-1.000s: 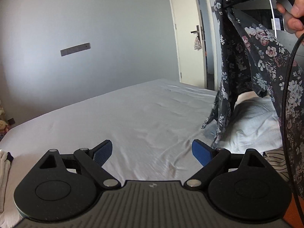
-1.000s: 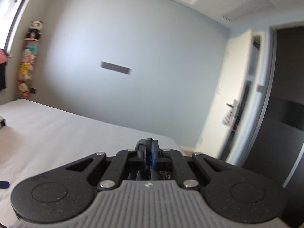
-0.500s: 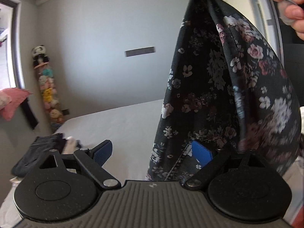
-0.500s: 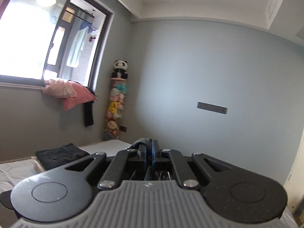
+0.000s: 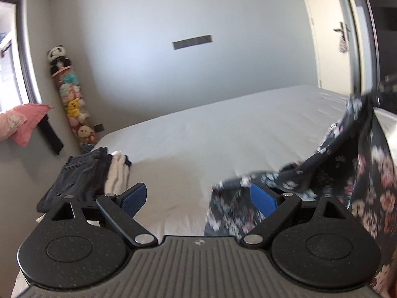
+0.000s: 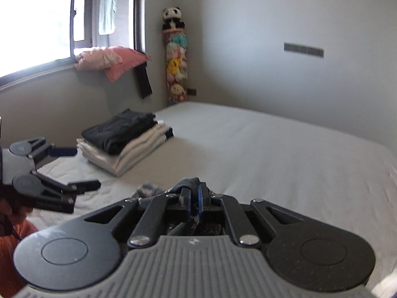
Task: Fold clothes
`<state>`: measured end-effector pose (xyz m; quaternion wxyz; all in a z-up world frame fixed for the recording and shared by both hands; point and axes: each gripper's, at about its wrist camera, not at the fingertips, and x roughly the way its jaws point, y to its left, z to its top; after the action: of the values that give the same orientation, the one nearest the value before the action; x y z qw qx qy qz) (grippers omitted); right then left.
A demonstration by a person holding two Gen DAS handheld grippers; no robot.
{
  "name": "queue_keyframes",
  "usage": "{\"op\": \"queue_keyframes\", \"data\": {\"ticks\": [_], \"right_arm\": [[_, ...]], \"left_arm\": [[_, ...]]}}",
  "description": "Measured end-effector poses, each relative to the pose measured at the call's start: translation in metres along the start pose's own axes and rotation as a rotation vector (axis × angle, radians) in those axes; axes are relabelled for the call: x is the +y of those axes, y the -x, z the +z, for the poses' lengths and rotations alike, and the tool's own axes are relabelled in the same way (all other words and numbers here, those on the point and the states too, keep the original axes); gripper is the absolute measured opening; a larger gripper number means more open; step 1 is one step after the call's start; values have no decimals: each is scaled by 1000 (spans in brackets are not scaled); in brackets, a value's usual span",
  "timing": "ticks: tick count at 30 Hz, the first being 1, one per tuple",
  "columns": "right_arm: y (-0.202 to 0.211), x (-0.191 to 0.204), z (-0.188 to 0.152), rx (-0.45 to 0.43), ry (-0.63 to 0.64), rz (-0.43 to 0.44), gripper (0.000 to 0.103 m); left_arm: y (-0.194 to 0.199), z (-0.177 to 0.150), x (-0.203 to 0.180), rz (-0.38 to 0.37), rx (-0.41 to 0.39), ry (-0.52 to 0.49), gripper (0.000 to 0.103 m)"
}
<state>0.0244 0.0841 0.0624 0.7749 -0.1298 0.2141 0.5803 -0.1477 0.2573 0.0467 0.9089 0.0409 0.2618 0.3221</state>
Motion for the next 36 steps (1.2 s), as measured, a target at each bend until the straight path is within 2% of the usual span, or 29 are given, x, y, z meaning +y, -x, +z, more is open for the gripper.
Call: {"op": "queue_keyframes", "data": {"ticks": [4, 8, 12, 17, 21, 25, 26, 27, 28, 29, 30, 34, 36], "right_arm": [[-5, -23, -59, 134, -141, -52, 7], [-10, -38, -99, 225, -255, -107, 7], [-8, -49, -120, 290, -284, -157, 7], [11, -74, -147, 351, -337, -265, 6], [28, -87, -155, 361, -384, -351, 6], [50, -98, -160, 350, -425, -409, 6], [51, -98, -159, 344, -431, -417, 6], [52, -98, -158, 337, -437, -424, 6], [53, -98, -158, 332, -442, -430, 6], [54, -98, -157, 326, -443, -432, 6], [56, -97, -155, 322, -441, -434, 6], [61, -95, -151, 305, -409, -439, 6], [63, -96, -148, 301, -405, -420, 6]], "left_arm": [[-11, -20, -14, -51, 28, -58, 103], [-29, -31, -19, -70, 74, -91, 103], [-50, -39, -20, -78, 114, -125, 103], [-72, -48, -22, -88, 153, -175, 103], [-74, -50, -37, -121, 130, -272, 103], [-68, -56, -61, -148, 90, -425, 103], [-67, -58, -68, -163, 84, -459, 100], [-65, -61, -74, -178, 80, -493, 91], [-65, -64, -80, -201, 90, -518, 71], [-64, -67, -85, -221, 100, -542, 59], [-64, -69, -89, -227, 109, -549, 40], [-56, -72, -87, -239, 134, -487, 17], [-49, -69, -74, -245, 160, -449, 13]]}}
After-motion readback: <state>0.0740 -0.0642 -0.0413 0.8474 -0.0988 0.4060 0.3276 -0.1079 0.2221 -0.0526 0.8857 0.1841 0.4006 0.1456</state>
